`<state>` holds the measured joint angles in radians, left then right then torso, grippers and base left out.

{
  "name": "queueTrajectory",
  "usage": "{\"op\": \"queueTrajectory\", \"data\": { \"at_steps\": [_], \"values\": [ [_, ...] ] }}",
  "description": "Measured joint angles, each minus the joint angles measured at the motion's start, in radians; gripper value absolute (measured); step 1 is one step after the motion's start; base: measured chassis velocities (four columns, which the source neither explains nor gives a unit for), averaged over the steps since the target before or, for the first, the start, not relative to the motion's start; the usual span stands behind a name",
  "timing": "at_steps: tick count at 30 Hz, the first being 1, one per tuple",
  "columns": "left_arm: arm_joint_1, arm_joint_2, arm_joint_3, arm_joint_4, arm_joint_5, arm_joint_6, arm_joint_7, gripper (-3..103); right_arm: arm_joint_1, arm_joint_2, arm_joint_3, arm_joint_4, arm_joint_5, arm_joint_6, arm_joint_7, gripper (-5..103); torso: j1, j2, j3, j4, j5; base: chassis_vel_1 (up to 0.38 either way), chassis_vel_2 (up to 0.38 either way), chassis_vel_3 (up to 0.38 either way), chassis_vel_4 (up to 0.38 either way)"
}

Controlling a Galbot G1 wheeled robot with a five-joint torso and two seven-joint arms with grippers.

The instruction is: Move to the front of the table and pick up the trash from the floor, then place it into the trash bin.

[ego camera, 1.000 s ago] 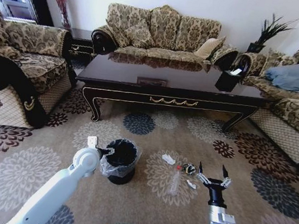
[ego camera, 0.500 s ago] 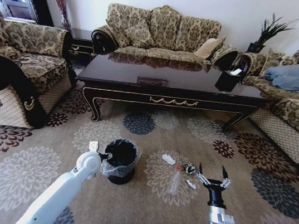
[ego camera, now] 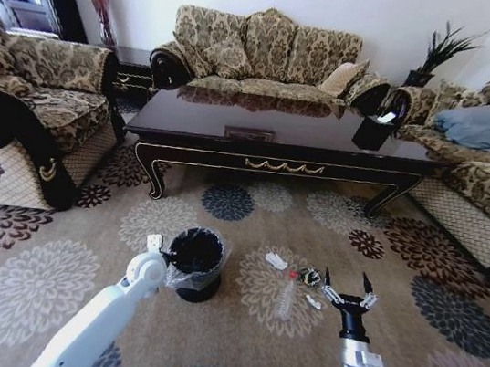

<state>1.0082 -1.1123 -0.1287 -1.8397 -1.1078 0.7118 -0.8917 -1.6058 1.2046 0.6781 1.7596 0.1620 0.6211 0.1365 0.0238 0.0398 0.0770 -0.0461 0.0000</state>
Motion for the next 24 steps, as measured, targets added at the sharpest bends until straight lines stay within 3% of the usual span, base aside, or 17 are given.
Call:
{"op": "queueTrajectory", "data": {
  "at_steps": [1, 4, 18, 24],
  "values": [
    [0.000, 0.000, 0.000, 0.000, 0.000, 0.000, 0.000, 19, 0.000, 0.000, 0.000, 0.000, 0.000, 0.000, 0.000, 100, 0.000, 0.000, 0.000, 0.0000, 0.0000, 0.000, 0.000, 0.000, 0.000],
    [0.003, 0.000, -0.002, -0.003, 0.002, -0.003, -0.005, 4, 0.002, -0.004, 0.001, -0.002, 0.001, 0.000, 0.005, 100, 0.000, 0.000, 0.000, 0.0004, 0.0000, 0.000, 0.000, 0.000, 0.000],
    [0.030, 0.040, -0.065, -0.113, 0.011, -0.010, -0.020, 3, 0.015, -0.022, -0.006, -0.025, 0.004, -0.028, 0.052, 100, 0.000, 0.000, 0.000, 0.0001, -0.0001, 0.000, 0.000, 0.000, 0.000],
    [0.081, 0.064, -0.182, -0.193, 0.010, -0.015, -0.017, 3, 0.035, -0.041, -0.031, -0.067, 0.034, -0.051, 0.069, 100, 0.000, 0.000, 0.000, 0.0001, 0.0000, 0.000, 0.000, 0.000, 0.000]
  ]
}}
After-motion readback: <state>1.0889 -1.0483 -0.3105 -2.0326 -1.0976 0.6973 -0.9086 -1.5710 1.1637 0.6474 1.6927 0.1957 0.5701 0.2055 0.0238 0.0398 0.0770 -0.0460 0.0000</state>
